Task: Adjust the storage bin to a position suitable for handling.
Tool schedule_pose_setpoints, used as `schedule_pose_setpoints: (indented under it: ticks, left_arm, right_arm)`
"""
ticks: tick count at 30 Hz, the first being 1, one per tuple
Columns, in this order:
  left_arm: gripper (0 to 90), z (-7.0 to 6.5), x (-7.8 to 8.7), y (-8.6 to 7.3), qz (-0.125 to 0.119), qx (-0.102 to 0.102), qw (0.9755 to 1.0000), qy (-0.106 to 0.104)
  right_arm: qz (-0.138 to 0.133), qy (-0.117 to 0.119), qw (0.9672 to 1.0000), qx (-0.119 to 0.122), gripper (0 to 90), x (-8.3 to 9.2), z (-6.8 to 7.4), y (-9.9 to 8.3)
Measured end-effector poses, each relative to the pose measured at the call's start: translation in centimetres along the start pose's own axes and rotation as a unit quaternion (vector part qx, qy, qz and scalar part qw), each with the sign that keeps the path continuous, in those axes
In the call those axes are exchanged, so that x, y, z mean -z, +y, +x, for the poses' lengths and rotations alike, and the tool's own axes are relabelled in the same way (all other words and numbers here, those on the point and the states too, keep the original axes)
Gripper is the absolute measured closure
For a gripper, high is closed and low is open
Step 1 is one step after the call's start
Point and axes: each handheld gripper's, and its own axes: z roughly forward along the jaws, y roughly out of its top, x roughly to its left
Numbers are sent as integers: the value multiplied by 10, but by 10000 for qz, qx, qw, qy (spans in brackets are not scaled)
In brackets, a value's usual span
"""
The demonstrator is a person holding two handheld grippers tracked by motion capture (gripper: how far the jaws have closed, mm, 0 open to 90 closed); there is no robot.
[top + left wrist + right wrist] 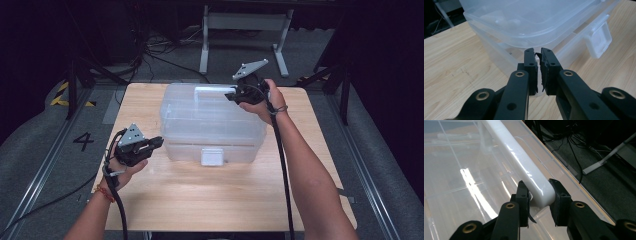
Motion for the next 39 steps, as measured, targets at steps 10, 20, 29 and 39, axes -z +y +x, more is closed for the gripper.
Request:
schedule_pose_setpoints:
  ticks: [10, 20, 29, 39]
  left_arm:
    - [836, 4, -6, -1, -207, 234, 9995, -42]
    - [851, 2, -11, 0, -295, 325, 9990, 16]
    - [857, 4, -15, -2, -318, 272, 9991, 35]
    - [856, 1, -15, -4, -338, 265, 9991, 42]
  right_arm:
    - [10, -13, 10000, -53, 719, 0, -1, 2]
    - [30, -89, 9999, -59, 715, -1, 0, 3]
    - [-1, -195, 9998, -8, 711, 1, 3, 0]
    - [-272, -273, 9993, 13, 585, 22, 7, -6]
